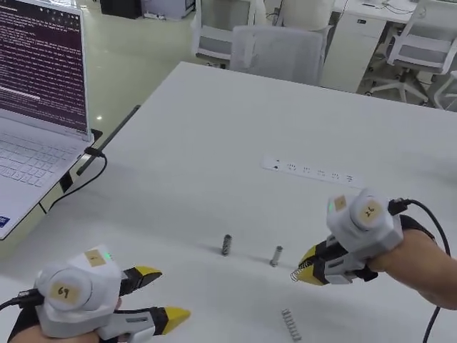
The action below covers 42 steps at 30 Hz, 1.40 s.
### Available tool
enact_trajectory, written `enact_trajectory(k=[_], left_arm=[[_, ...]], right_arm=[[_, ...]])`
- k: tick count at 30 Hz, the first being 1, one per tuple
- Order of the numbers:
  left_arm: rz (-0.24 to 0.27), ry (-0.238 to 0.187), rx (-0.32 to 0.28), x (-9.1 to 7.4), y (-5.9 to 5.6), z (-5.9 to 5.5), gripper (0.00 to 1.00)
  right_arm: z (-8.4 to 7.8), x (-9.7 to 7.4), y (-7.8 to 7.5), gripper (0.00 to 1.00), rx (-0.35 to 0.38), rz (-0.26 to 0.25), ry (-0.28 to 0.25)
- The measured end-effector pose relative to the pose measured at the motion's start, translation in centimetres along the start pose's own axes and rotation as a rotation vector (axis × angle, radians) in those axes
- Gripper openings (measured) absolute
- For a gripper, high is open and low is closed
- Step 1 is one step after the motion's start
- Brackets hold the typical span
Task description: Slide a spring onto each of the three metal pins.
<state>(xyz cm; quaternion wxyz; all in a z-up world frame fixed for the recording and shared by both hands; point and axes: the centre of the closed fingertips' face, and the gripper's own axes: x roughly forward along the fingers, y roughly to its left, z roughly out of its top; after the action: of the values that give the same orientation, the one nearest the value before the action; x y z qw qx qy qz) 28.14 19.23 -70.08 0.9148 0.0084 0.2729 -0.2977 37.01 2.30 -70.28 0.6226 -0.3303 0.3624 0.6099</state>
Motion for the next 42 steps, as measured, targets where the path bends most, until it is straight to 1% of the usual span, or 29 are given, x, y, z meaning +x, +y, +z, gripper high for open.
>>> enact_trajectory(k=[10, 16, 22, 25, 32, 36, 42], left_arm=[[-0.004, 0.011, -0.004, 0.1, -0.2, -0.3, 0.48], [-0.001, 0.014, -0.009, 0.0, -0.3, -0.4, 0.49], [0.003, 0.012, -0.017, -0.1, -0.3, -0.4, 0.49], [0.005, 0.012, -0.02, -0.1, -0.3, -0.5, 0.49], [0.009, 0.009, -0.024, -0.3, -0.2, -0.4, 0.49], [0.011, 0.009, -0.026, -0.4, -0.1, -0.5, 0.49], [0.019, 0.003, -0.032, -0.6, 0.1, -0.3, 0.5]], right_arm=[[0.4, 0.2, -2.1, 0.08, 0.007, -0.017, 0.011], [0.6, 0.3, -3.4, 0.08, 0.016, -0.036, 0.016], [0.7, 0.4, -4.4, 0.08, 0.023, -0.044, 0.017], [1.1, 0.4, -4.8, 0.08, 0.024, -0.046, 0.013], [1.5, 0.8, -5.7, 0.08, 0.017, -0.051, 0.022], [1.6, 1.2, -5.9, 0.08, 0.014, -0.044, 0.03], [1.7, 1.8, -6.3, 0.08, 0.019, -0.038, 0.039]])
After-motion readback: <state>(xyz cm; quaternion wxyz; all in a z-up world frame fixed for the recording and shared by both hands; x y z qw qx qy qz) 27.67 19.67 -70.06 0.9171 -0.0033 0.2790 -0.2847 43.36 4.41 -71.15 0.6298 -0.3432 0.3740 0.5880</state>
